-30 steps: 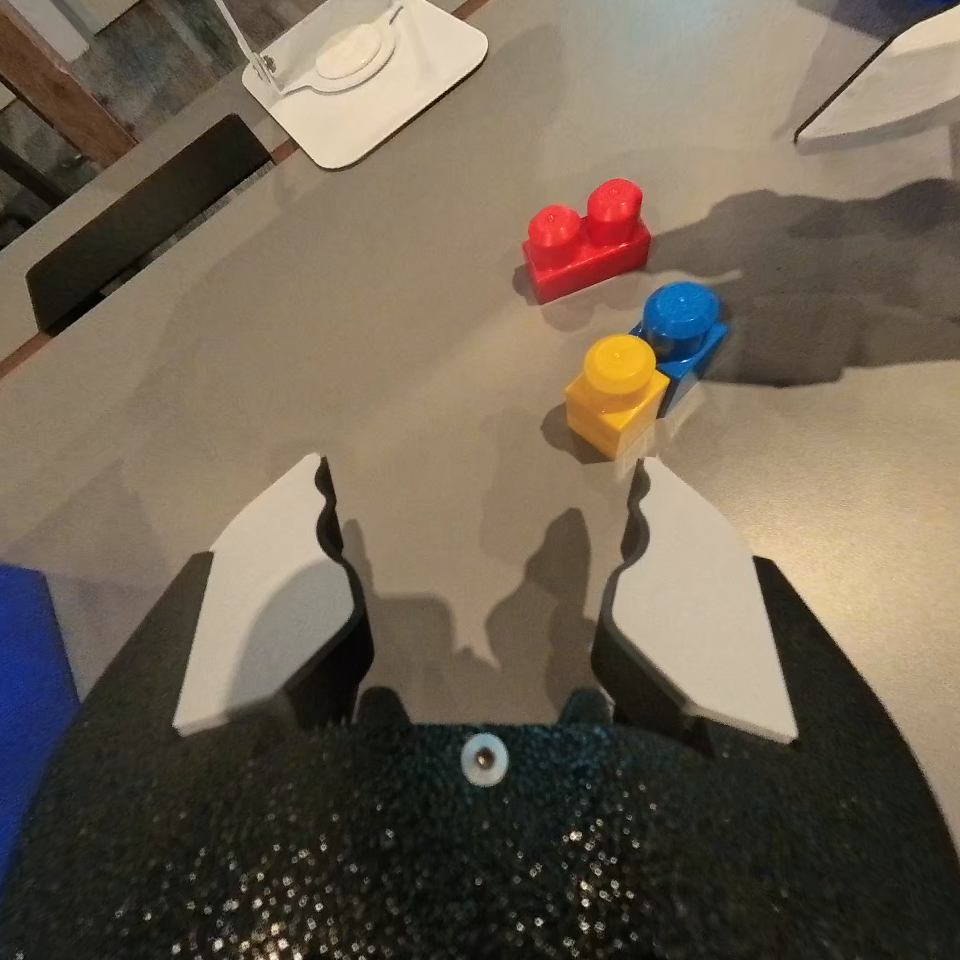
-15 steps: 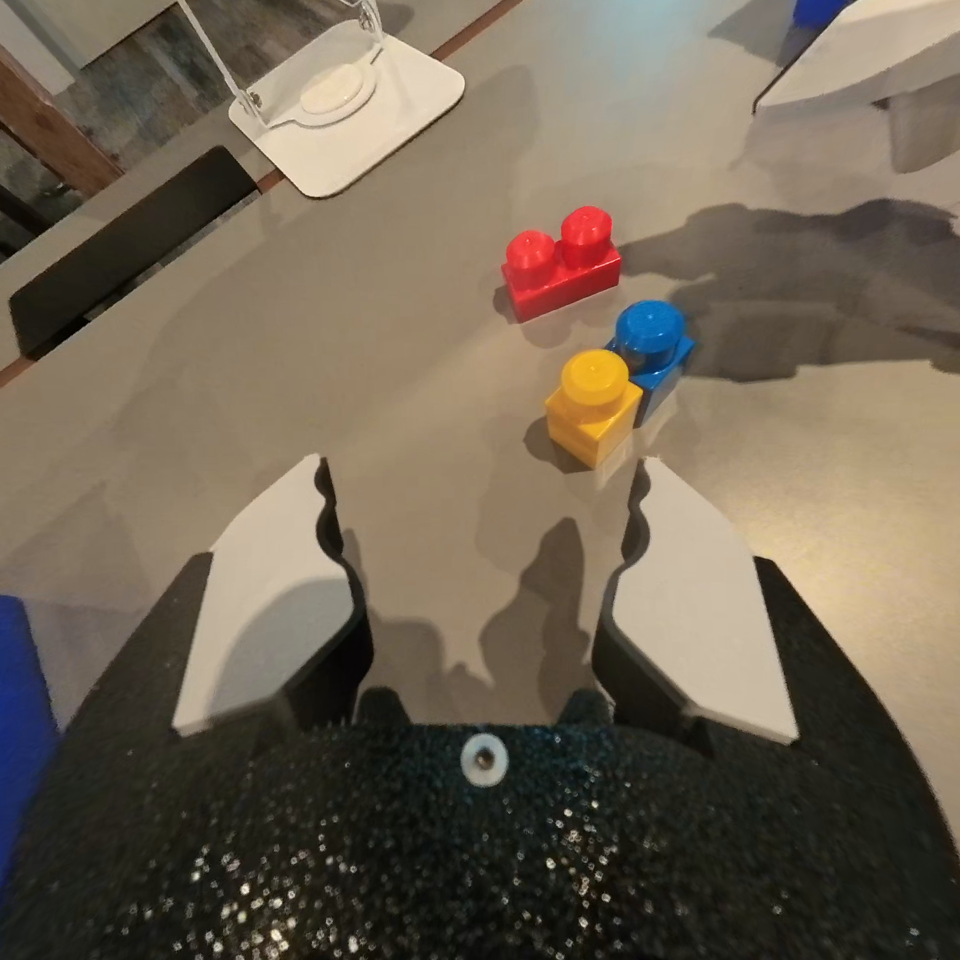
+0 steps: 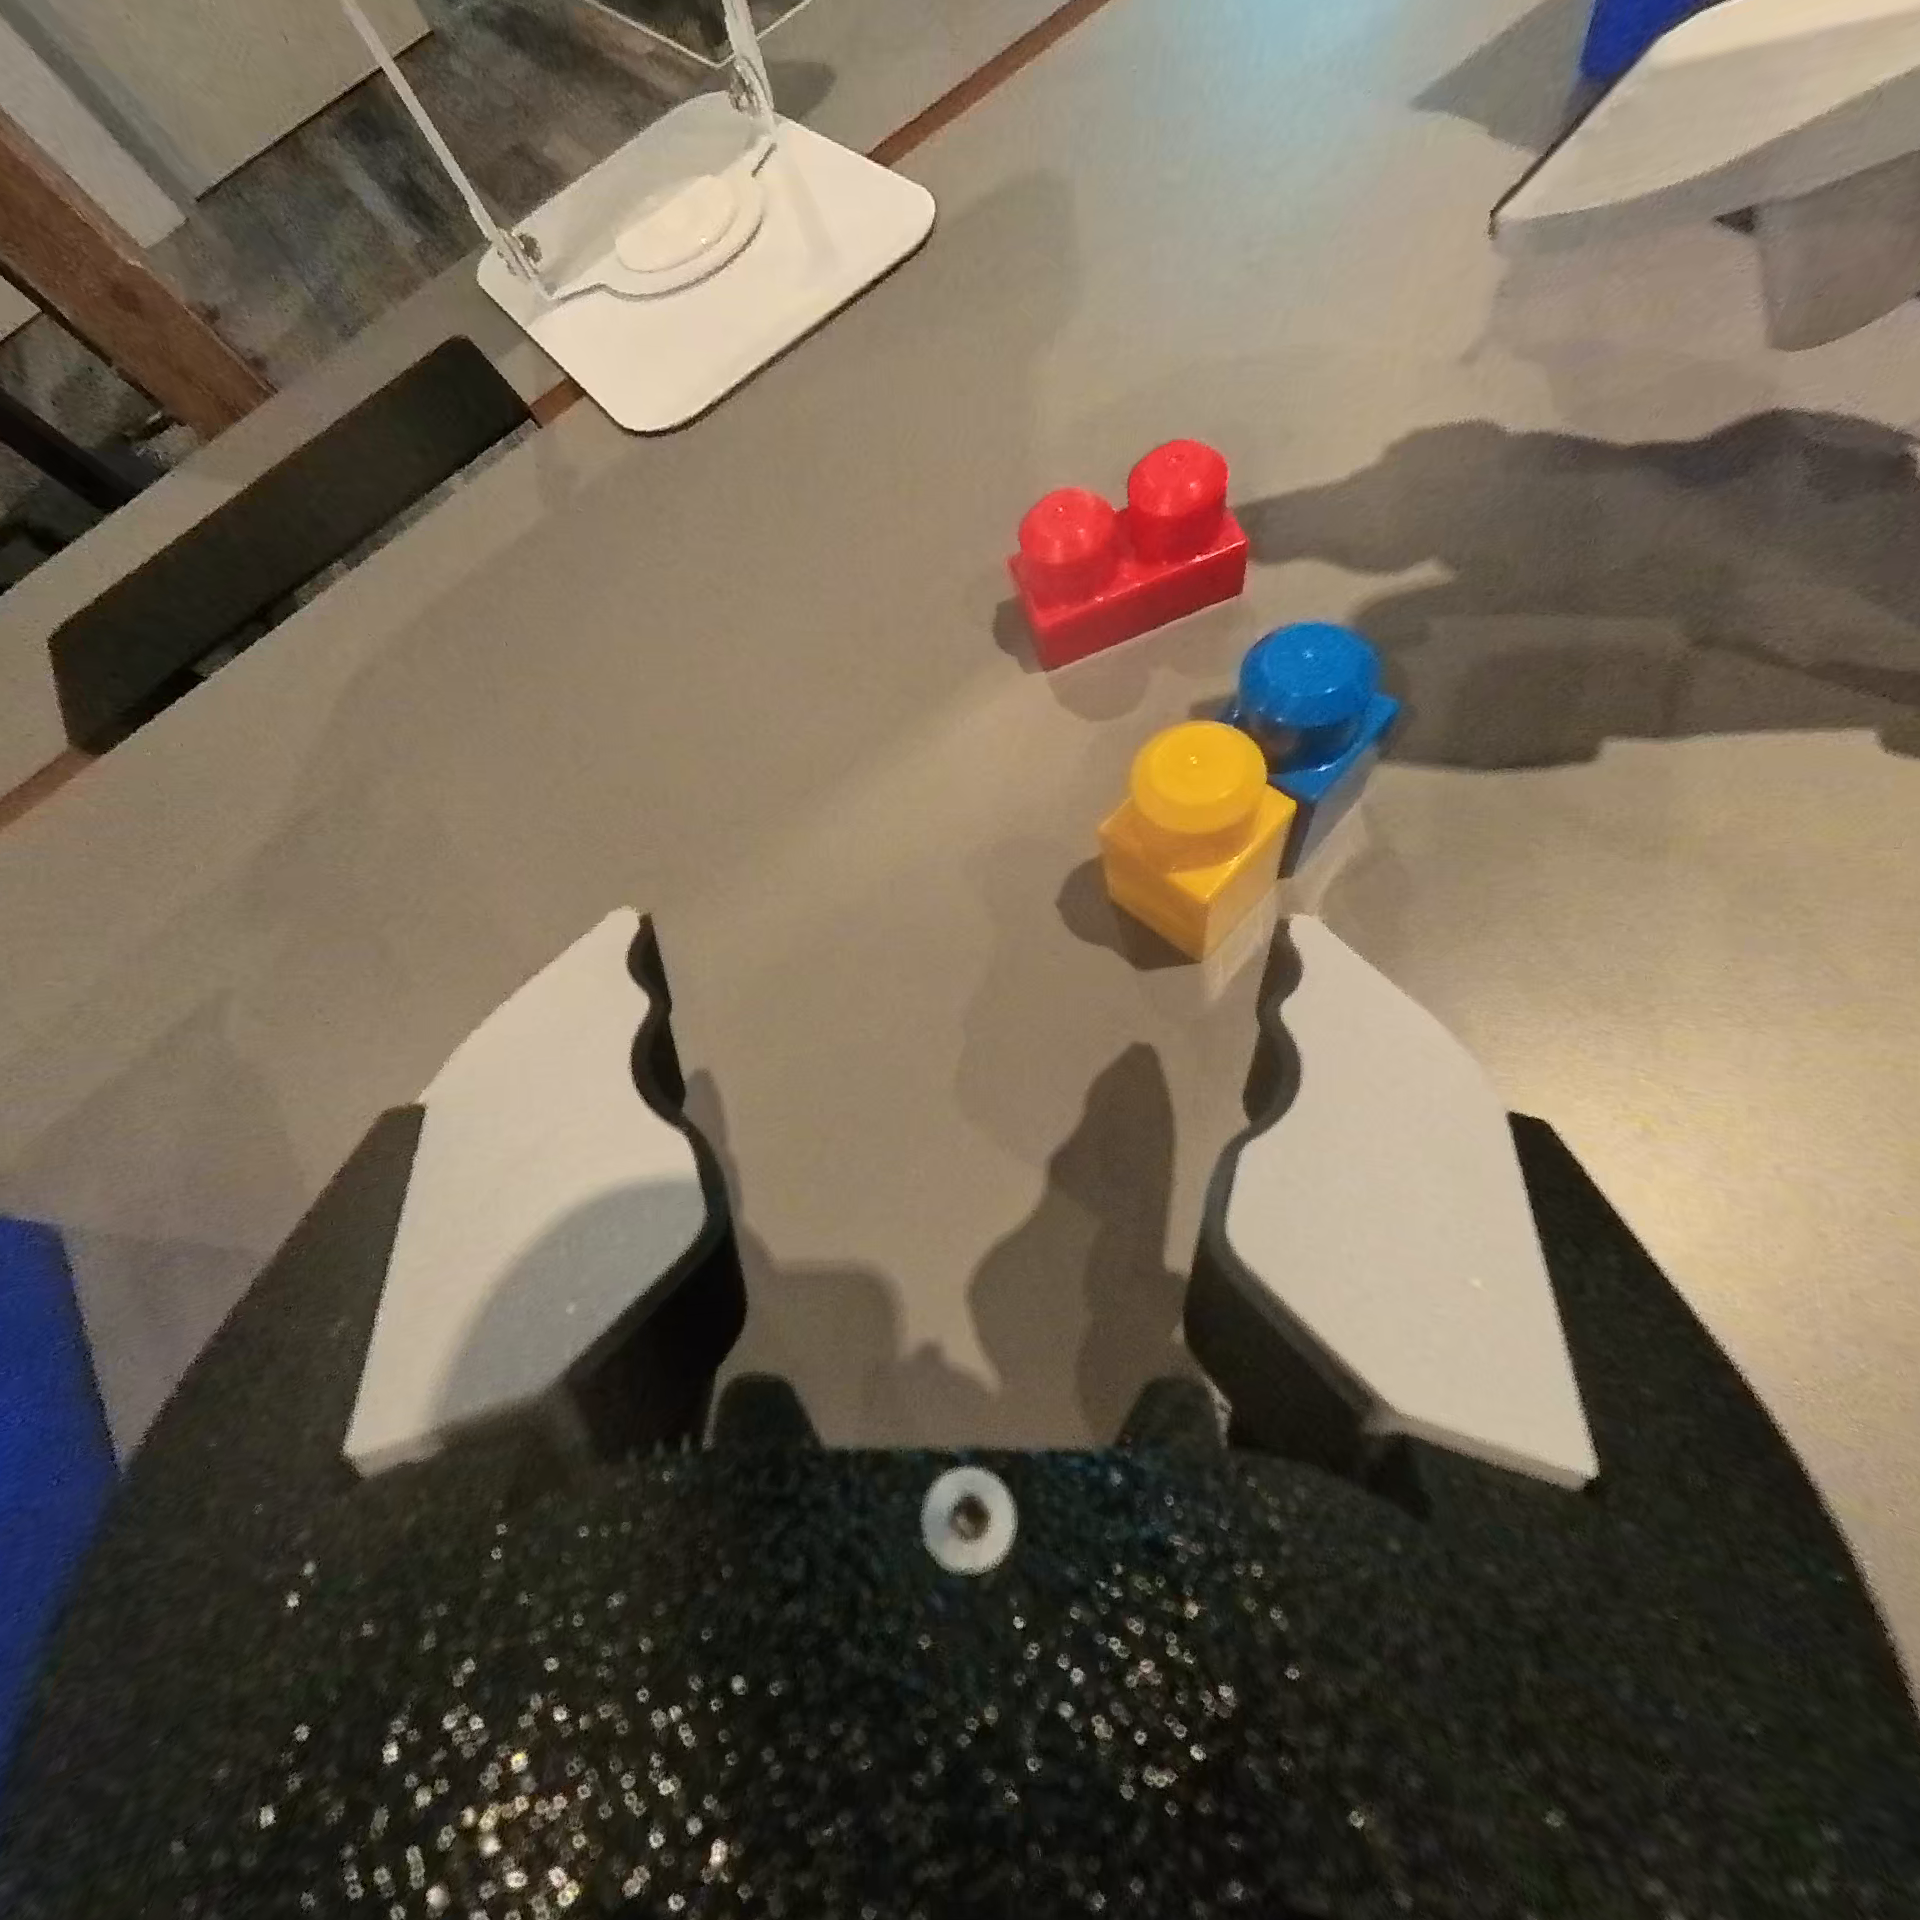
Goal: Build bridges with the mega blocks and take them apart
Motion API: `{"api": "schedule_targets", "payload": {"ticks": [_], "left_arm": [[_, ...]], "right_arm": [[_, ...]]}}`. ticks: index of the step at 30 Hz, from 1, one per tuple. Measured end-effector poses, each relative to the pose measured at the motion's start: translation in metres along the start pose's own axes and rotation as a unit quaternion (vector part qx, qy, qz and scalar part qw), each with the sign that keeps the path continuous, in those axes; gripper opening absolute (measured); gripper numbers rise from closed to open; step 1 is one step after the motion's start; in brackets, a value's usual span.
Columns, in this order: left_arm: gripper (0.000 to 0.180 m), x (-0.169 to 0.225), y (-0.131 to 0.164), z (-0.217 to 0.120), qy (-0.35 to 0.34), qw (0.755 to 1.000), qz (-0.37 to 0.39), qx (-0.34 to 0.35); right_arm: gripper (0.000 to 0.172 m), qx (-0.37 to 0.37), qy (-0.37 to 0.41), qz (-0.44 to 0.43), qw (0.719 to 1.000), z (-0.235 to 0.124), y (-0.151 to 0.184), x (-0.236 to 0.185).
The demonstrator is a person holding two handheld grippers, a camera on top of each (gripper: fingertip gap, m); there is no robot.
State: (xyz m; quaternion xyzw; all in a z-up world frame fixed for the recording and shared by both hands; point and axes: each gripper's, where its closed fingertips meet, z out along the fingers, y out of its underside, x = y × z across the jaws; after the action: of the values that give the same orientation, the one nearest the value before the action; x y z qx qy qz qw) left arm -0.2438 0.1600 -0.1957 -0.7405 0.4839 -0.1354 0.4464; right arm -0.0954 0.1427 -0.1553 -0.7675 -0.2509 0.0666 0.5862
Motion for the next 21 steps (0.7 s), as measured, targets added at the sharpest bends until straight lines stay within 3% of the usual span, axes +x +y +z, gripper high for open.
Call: {"api": "schedule_targets", "payload": {"ticks": [21], "left_arm": [[0.109, 0.0018, -0.0035, -0.0002, 0.000, 1.000, 0.010, 0.009]], "right_arm": [[0.058, 0.001, 0.008, -0.002, 1.000, 0.0006, 0.0012, 0.0032]]}}
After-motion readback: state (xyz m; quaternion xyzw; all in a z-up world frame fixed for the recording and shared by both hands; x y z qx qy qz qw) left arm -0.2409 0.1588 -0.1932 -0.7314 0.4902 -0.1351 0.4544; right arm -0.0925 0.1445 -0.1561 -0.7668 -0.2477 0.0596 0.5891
